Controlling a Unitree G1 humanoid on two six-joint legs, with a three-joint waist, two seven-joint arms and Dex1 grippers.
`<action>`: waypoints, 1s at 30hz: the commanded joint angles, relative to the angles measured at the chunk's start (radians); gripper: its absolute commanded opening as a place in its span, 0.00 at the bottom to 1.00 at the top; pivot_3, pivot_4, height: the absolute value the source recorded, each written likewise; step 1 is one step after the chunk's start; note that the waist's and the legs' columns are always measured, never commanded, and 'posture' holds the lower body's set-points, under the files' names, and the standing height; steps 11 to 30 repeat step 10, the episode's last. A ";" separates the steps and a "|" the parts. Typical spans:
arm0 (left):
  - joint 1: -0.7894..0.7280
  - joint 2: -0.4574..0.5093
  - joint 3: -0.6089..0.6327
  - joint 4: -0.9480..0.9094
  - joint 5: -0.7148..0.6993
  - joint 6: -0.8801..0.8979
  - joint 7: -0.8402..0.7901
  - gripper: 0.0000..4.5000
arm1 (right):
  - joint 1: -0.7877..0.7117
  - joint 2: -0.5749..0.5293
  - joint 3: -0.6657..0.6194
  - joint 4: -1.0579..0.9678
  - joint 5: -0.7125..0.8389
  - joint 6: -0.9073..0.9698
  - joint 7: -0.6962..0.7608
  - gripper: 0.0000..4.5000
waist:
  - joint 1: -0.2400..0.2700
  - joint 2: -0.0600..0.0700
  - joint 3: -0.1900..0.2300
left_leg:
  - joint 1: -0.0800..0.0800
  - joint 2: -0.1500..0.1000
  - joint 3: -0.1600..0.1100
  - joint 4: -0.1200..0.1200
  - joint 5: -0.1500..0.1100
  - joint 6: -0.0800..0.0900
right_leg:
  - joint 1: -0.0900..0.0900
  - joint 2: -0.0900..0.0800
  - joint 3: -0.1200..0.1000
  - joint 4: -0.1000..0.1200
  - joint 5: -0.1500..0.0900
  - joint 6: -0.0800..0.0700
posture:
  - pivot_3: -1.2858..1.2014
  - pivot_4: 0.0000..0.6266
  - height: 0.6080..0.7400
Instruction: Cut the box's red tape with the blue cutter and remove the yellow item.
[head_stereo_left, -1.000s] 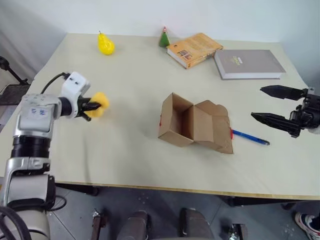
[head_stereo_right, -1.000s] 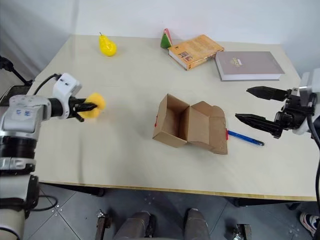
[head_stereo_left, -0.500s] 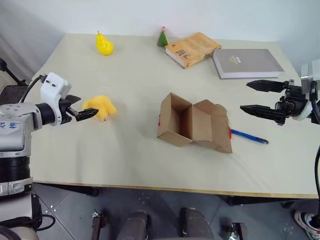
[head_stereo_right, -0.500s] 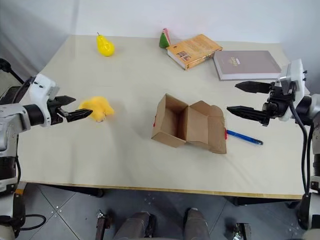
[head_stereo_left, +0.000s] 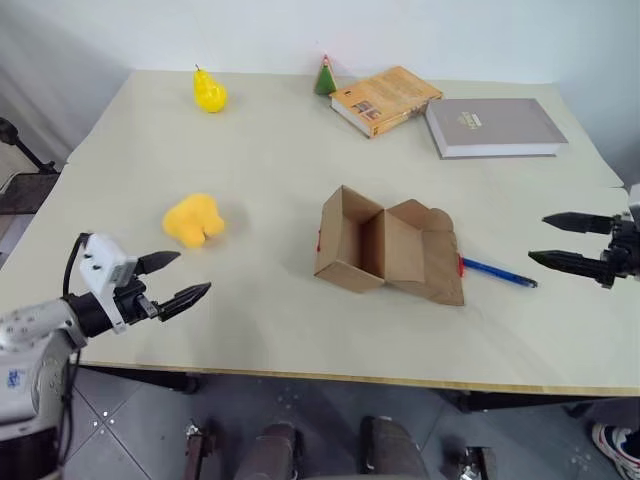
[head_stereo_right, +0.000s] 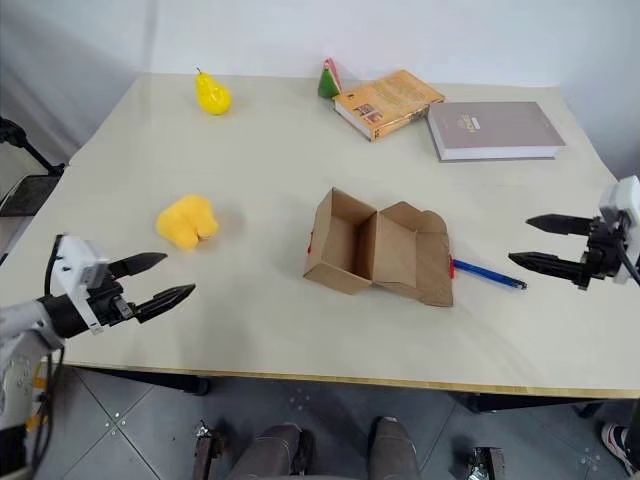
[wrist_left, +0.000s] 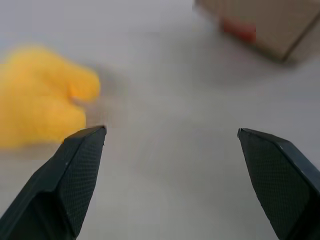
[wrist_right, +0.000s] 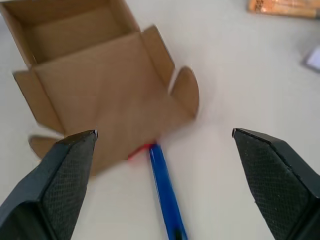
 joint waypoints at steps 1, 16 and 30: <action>0.099 0.018 0.033 -0.047 -0.018 -0.053 -0.029 0.99 | 0.024 -0.054 0.035 0.067 -0.026 -0.107 0.076 1.00 | -0.001 0.002 0.000 | 0.000 0.000 0.000 0.000 0.000 0.000 | 0.000 0.000 0.000 0.000 0.000 0.000 | 0.52 0.24 1.00; 0.209 -0.028 -0.010 -0.058 -0.012 -0.198 -0.004 0.99 | 0.176 -0.033 -0.041 0.047 -0.020 -0.172 0.052 1.00 | 0.000 0.004 0.000 | 0.004 0.001 0.008 -0.001 0.000 0.000 | 0.000 0.001 0.003 -0.003 -0.001 -0.002 | 0.52 0.24 1.00; 0.209 -0.028 -0.010 -0.058 -0.012 -0.198 -0.004 0.99 | 0.176 -0.033 -0.041 0.047 -0.020 -0.172 0.052 1.00 | 0.000 0.004 0.000 | 0.004 0.001 0.008 -0.001 0.000 0.000 | 0.000 0.001 0.003 -0.003 -0.001 -0.002 | 0.52 0.24 1.00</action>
